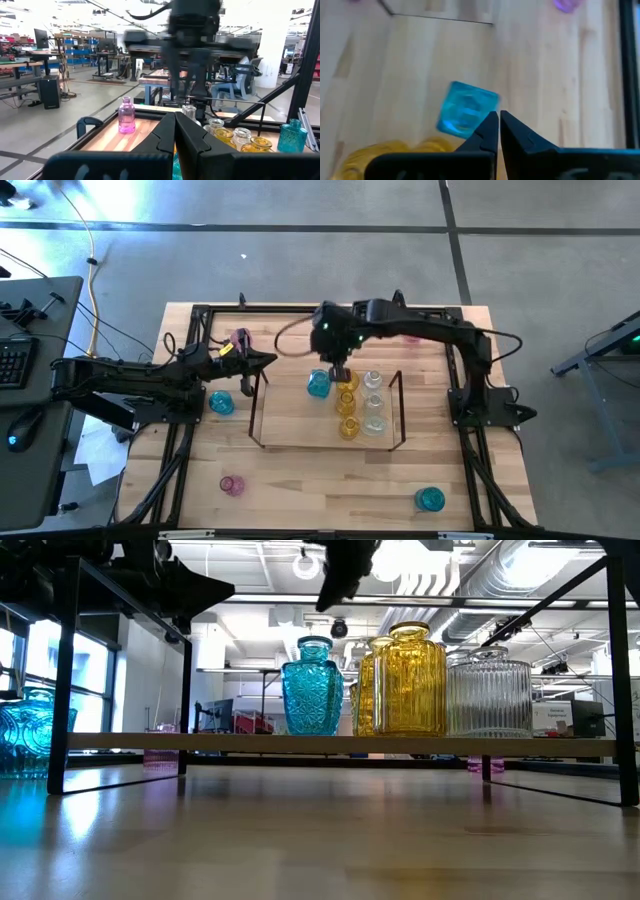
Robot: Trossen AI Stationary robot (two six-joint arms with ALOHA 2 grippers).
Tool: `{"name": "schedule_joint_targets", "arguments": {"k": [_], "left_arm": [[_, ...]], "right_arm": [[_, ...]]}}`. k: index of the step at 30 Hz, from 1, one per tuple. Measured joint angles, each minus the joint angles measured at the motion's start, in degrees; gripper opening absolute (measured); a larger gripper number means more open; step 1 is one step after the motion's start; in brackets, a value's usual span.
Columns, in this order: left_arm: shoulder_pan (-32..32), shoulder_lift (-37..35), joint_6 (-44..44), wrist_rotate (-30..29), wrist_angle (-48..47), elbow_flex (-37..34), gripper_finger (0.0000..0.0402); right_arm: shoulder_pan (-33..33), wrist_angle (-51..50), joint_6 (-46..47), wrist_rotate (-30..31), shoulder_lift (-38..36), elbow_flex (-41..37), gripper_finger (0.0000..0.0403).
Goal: Sort vases onto shelf
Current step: Put the top blue vase on the shelf
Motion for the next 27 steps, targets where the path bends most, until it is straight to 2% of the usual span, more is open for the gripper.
{"name": "schedule_joint_targets", "arguments": {"k": [5,9,14,18,22,27], "left_arm": [[0.0,0.0,0.0,0.0,-1.0,0.0,0.0],[0.0,0.0,0.1,0.0,-1.2,0.0,0.0],[0.0,0.0,0.1,0.0,-1.2,0.0,0.0],[0.0,0.0,0.1,-0.1,-1.2,0.0,0.0],[0.0,0.0,0.2,-1.0,-1.4,0.4,0.0],[0.0,0.0,0.7,-1.3,-5.1,2.1,0.0]], "right_arm": [[5.8,0.2,1.4,4.7,0.2,0.0,0.0],[10.6,1.9,4.0,5.4,0.2,-0.1,0.0],[15.1,6.9,8.0,10.6,0.5,-6.7,0.0],[16.7,12.4,10.5,15.8,0.5,-12.7,0.0],[16.9,17.9,11.0,19.6,0.5,-15.2,0.0],[16.7,15.5,9.7,21.8,0.5,-15.5,0.0]]}}
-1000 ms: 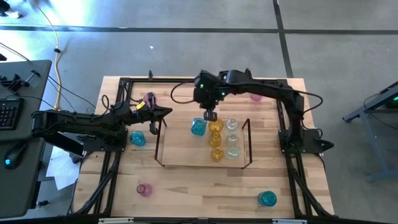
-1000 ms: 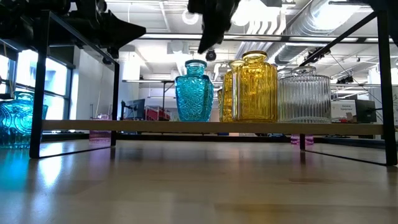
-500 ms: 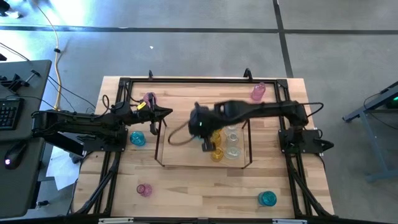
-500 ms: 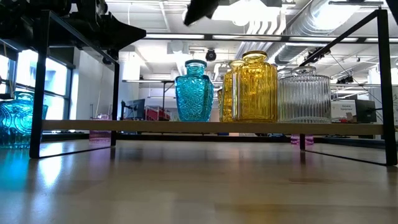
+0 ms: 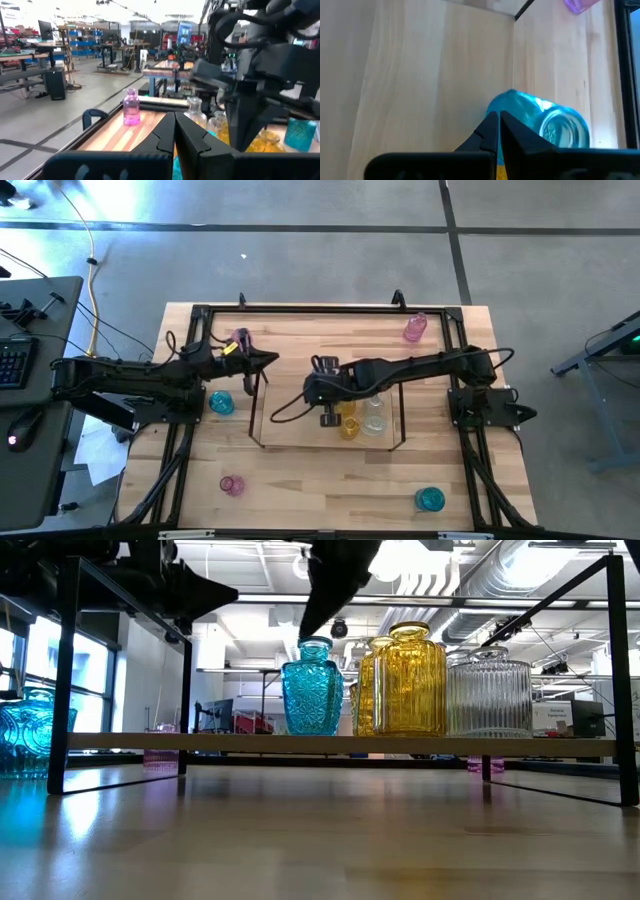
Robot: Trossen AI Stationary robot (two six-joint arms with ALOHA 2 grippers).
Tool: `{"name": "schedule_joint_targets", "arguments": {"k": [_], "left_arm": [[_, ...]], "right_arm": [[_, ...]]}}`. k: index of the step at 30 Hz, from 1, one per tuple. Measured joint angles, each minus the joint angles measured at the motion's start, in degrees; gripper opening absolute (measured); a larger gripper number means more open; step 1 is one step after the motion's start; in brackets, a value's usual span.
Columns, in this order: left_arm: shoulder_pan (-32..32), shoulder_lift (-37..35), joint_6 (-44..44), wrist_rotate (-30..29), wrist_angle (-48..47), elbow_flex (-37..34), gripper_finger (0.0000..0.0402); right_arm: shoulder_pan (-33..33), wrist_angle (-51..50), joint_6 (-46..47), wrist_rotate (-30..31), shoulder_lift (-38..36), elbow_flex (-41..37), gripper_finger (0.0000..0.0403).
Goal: Sort vases onto shelf
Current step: Put the top blue vase on the shelf
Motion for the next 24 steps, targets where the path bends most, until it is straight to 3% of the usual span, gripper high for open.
{"name": "schedule_joint_targets", "arguments": {"k": [24], "left_arm": [[0.0,0.0,1.4,-0.9,-2.2,1.1,0.0]], "right_arm": [[0.8,-8.6,4.2,5.1,1.9,0.1,0.0]]}}
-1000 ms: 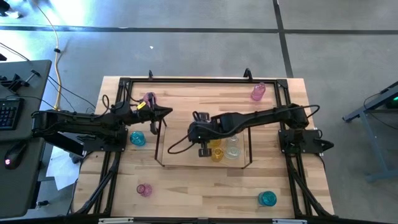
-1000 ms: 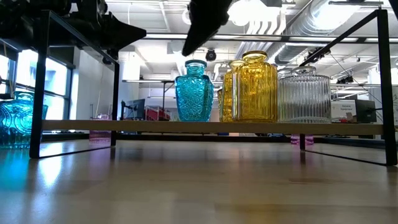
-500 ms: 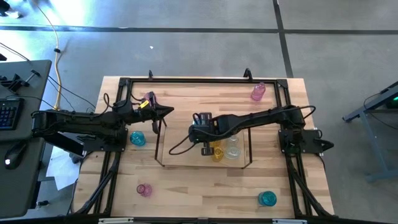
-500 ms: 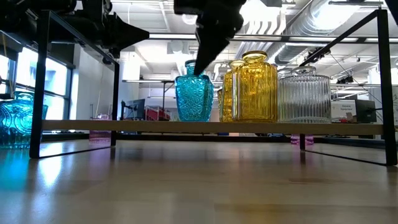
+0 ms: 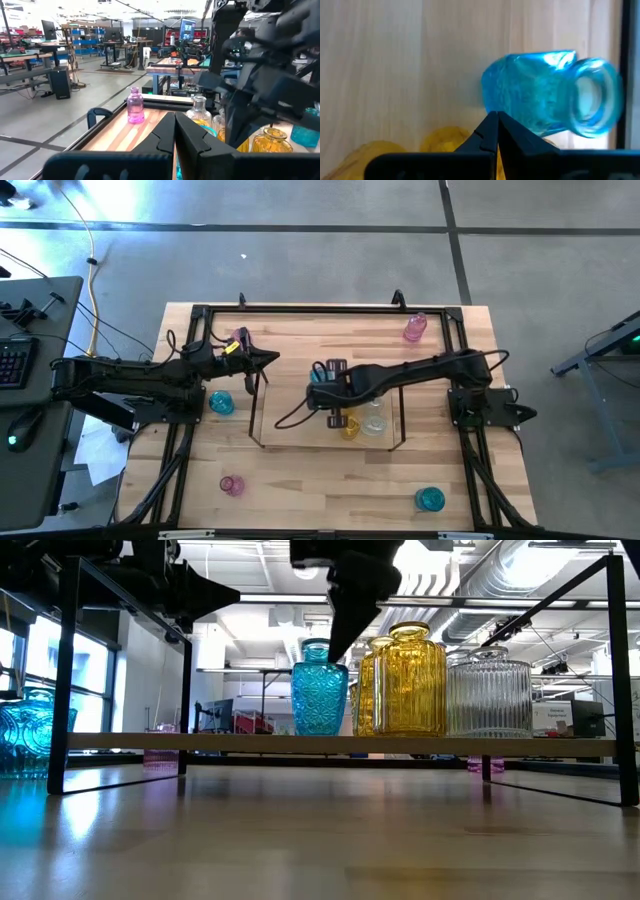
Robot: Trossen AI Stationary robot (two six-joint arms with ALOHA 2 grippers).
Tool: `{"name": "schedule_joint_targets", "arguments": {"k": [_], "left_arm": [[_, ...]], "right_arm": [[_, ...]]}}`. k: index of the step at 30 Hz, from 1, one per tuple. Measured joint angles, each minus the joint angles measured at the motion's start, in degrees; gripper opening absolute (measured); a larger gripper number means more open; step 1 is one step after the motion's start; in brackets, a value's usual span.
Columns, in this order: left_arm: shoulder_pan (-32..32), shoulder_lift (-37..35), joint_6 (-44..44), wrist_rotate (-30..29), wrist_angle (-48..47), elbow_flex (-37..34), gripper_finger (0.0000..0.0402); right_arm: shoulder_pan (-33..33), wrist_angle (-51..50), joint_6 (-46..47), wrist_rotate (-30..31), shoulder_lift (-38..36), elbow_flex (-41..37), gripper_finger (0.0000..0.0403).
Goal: Sort vases onto shelf
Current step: Put the top blue vase on the shelf
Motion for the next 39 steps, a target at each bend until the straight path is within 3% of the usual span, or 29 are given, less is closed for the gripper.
{"name": "schedule_joint_targets", "arguments": {"k": [10,15,22,28,39], "left_arm": [[0.0,0.0,0.0,0.0,-0.2,0.1,0.0],[0.0,0.2,0.0,1.3,-2.9,1.7,0.0],[0.0,1.8,0.0,1.0,-2.9,2.1,0.0],[0.0,1.8,0.7,0.7,-2.8,2.1,0.0],[0.0,1.8,1.5,0.6,-2.8,2.1,0.0]], "right_arm": [[1.9,2.5,0.1,1.6,-4.8,0.1,0.0],[-3.3,1.1,1.3,6.5,-7.9,0.2,0.0],[-14.7,3.0,-5.3,-8.2,-7.1,0.2,0.0],[-20.6,6.8,-9.2,-21.8,-4.0,0.2,0.0],[-21.2,4.2,-10.0,-26.8,-1.2,0.1,0.0]]}}
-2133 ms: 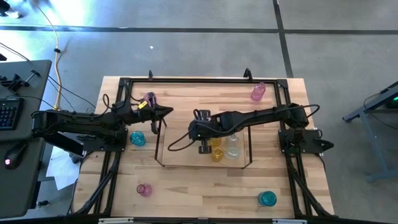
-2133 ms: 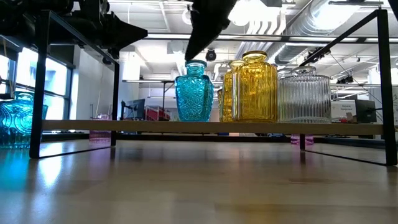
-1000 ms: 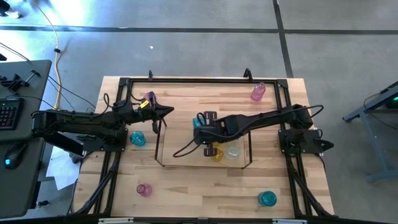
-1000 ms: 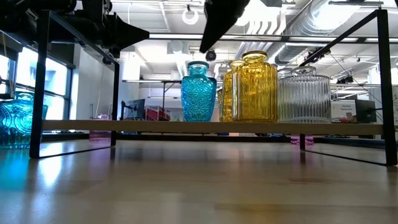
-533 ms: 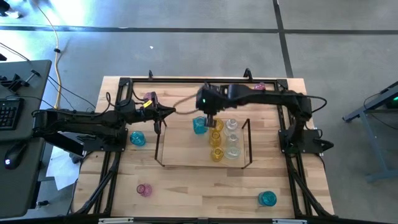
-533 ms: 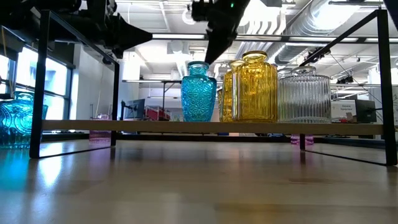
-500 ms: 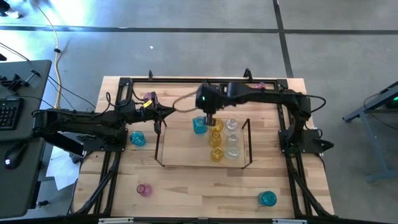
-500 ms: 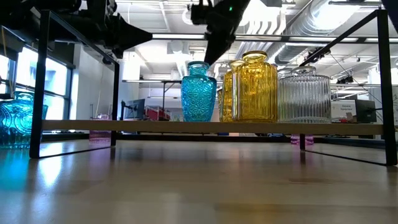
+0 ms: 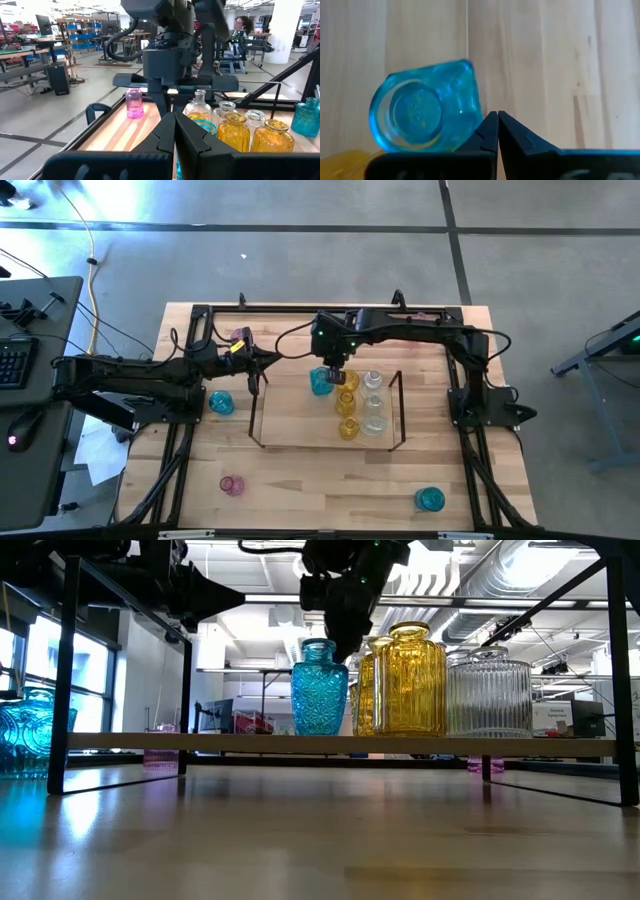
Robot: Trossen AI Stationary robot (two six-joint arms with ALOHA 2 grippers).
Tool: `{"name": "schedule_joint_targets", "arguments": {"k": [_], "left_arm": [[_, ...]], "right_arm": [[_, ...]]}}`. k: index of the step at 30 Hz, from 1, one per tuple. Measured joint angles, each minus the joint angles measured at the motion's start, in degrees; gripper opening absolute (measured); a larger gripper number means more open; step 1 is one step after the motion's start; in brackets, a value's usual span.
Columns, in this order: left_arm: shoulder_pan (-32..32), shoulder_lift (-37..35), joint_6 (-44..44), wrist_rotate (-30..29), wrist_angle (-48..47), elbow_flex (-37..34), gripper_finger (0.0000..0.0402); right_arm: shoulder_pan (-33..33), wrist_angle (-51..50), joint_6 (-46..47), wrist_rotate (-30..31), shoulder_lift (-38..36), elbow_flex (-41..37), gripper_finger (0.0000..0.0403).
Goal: Sort vases onto shelf
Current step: Put the top blue vase on the shelf, then put the top right purple vase on the shelf
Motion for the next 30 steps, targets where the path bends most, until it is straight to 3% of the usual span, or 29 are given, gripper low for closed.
{"name": "schedule_joint_targets", "arguments": {"k": [19,30], "left_arm": [[0.0,0.0,0.2,0.0,0.2,0.0,0.0],[0.0,0.0,0.3,0.0,-0.9,0.0,0.0]], "right_arm": [[0.8,-4.8,2.3,-2.1,0.0,0.0,0.0],[0.6,-2.5,0.0,4.9,-2.1,-0.1,0.0]]}}
